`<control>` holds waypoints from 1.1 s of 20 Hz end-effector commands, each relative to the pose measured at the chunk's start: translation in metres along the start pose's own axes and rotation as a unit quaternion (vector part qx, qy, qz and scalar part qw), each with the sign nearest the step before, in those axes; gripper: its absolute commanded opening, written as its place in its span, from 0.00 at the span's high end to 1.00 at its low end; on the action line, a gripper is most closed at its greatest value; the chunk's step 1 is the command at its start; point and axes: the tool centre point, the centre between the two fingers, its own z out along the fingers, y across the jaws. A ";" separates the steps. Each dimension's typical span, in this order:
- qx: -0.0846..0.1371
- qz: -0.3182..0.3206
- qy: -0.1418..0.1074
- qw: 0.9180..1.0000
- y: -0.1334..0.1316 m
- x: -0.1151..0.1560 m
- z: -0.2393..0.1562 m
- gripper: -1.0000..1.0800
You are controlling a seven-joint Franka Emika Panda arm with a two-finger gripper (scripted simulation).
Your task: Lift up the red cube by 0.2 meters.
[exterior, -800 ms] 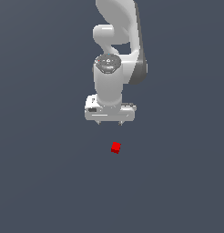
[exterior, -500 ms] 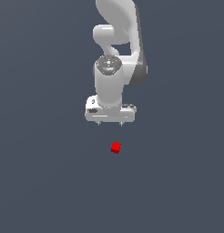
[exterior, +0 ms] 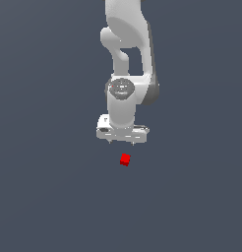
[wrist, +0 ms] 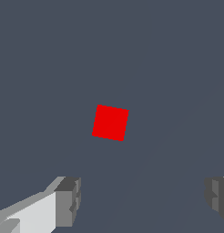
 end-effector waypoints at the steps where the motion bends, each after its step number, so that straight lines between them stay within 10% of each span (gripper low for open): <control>1: 0.000 0.016 0.002 1.000 -0.005 0.005 0.018 0.04; 20: 0.001 0.090 0.010 0.996 -0.022 0.037 0.097 0.04; 21: 0.001 0.090 0.010 0.996 -0.022 0.037 0.097 1.00; 22: 0.001 0.090 0.010 0.996 -0.022 0.037 0.097 1.00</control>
